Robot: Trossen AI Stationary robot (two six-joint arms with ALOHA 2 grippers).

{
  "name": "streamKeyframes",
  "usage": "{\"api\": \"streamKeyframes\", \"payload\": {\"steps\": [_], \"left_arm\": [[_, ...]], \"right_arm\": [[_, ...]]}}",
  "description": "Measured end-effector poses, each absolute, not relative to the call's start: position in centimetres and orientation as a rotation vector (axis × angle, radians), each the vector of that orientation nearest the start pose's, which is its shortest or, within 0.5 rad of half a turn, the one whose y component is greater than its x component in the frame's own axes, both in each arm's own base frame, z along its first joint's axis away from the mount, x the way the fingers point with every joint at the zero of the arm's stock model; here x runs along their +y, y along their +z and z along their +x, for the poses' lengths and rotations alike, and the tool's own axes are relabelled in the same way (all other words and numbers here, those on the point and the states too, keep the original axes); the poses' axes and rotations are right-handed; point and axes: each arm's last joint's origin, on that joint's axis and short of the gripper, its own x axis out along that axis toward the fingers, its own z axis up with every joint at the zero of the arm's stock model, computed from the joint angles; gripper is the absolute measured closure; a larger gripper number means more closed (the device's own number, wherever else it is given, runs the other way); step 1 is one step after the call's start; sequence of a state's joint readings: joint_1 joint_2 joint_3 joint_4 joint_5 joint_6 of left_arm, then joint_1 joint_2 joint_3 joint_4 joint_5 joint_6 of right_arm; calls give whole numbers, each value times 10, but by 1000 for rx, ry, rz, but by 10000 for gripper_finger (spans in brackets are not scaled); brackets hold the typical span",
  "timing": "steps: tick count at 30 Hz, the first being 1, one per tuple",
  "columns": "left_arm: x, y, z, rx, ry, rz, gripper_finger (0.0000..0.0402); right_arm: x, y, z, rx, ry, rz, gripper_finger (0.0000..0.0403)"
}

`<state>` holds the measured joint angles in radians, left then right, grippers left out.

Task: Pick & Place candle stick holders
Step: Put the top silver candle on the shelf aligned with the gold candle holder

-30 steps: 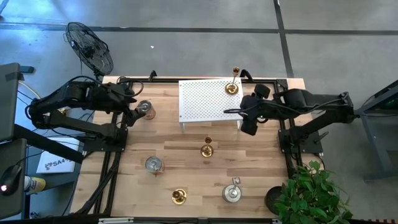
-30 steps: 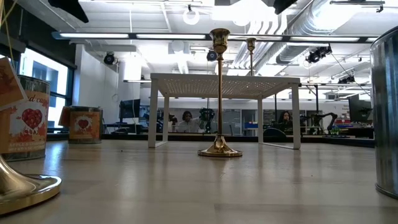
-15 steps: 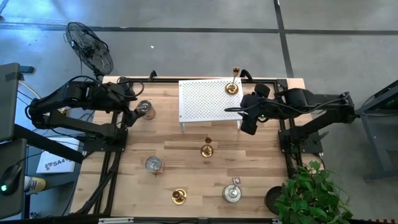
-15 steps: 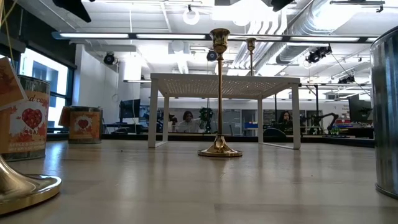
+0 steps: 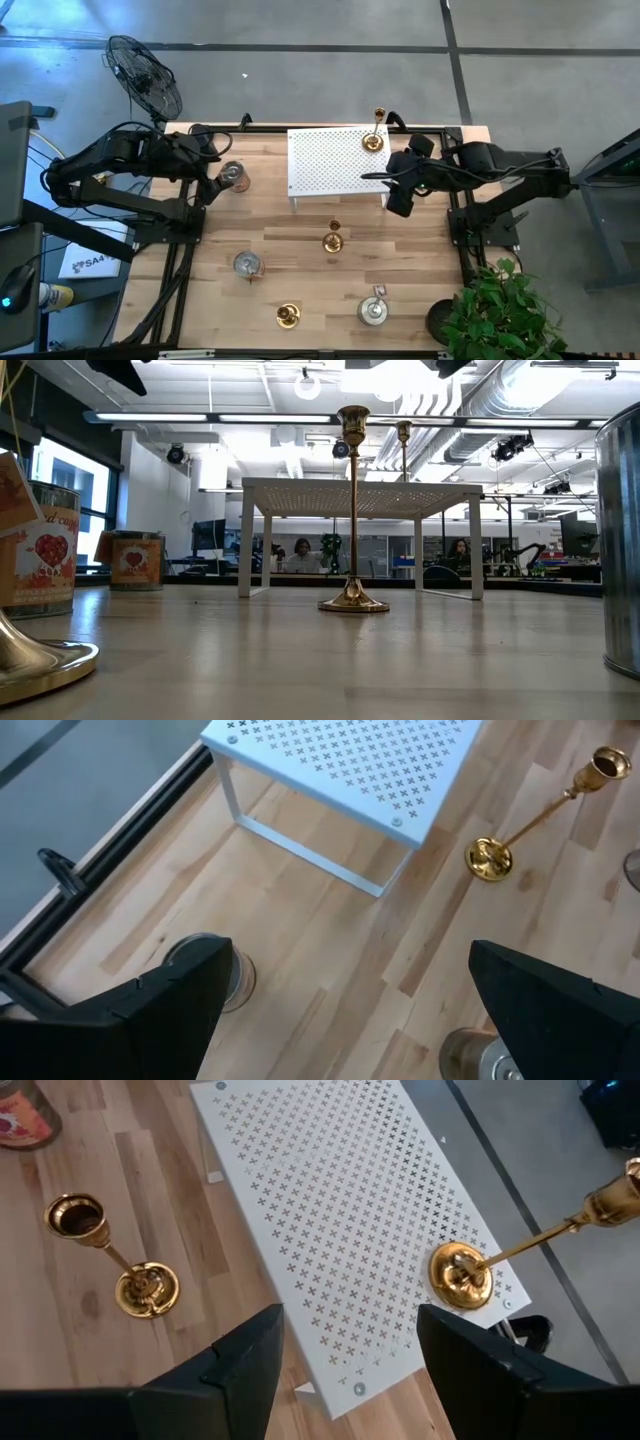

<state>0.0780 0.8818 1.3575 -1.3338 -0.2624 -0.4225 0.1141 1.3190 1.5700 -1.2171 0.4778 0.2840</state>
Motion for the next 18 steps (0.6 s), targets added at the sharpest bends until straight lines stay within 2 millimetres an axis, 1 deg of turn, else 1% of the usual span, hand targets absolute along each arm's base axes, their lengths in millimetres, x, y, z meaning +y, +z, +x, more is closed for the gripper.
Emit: {"api": "streamKeyframes", "payload": {"steps": [18], "left_arm": [[16, 400, 104, 774, 504, -314, 2]], "right_arm": [[13, 401, 230, 876, -440, -27, 178]]}}
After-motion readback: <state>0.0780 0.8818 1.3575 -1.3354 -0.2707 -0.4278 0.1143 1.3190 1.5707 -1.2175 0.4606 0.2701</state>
